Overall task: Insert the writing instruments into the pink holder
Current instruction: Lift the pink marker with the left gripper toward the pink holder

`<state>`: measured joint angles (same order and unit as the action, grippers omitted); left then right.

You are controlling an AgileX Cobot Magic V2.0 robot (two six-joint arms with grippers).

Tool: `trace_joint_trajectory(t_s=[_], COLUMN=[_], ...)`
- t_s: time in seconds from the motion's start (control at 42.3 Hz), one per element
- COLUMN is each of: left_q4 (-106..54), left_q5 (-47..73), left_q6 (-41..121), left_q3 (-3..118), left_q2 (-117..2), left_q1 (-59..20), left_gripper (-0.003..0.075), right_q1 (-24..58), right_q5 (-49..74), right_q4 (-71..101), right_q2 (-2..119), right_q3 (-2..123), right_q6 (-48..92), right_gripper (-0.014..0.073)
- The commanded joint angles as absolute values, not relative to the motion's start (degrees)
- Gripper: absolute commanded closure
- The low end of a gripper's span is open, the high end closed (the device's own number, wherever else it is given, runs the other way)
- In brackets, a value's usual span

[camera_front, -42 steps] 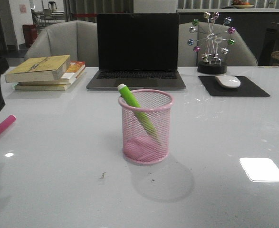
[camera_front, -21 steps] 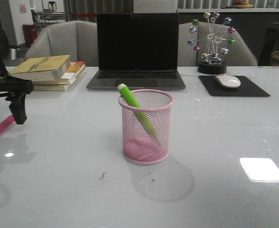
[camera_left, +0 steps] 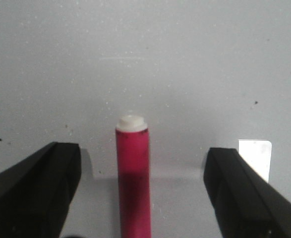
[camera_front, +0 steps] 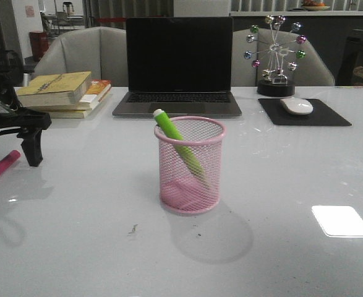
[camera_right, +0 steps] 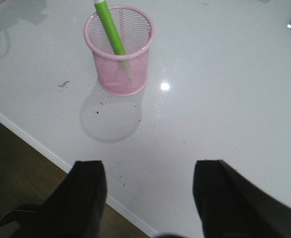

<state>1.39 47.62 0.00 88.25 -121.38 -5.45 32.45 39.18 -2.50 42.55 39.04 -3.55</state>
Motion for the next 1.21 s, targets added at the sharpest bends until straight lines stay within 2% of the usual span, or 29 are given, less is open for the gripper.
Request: trace_joint_trajectory(t_s=[0.0,0.308,0.568,0.733,0.899,1.017,1.183], left_q4=[1.1,1.1,-0.5,-9.1,-10.1,-10.4,-13.8], left_q5=[47.6,48.1,49.4,42.8,29.2,17.6,-5.4], left_q6=[-0.8,-0.8,1.6,8.9,9.1,9.1,9.1], left_q3=[90.0,90.0,89.7,84.1,73.7,66.1,54.0], left_q2=[-118.3,-118.3,-116.9,-108.2,-95.2,-86.4,-75.3], left_q1=[-5.4,-5.4,-5.4,-6.9,-12.0,-18.0,-29.3], left_gripper=[0.0179,0.0467,0.0631,0.0627,0.0627,0.0627,0.0628], right_q1=[32.5,32.5,32.5,32.5,32.5,32.5,32.5], right_q5=[35.5,35.5,35.5,35.5,35.5,35.5,35.5], right_q4=[-2.9,-2.9,-2.9,-2.9,-2.9,-2.9,-2.9], right_q2=[42.2,42.2,42.2,42.2,42.2,42.2,42.2], right_q3=[40.4,40.4,40.4,40.4,40.4,40.4,40.4], right_q6=[-3.5,-3.5,-3.5,-3.5,-3.5,-3.5,-3.5], right_gripper=[0.0094,0.0094,0.0094,0.0094,0.0094,0.0094,0.0094])
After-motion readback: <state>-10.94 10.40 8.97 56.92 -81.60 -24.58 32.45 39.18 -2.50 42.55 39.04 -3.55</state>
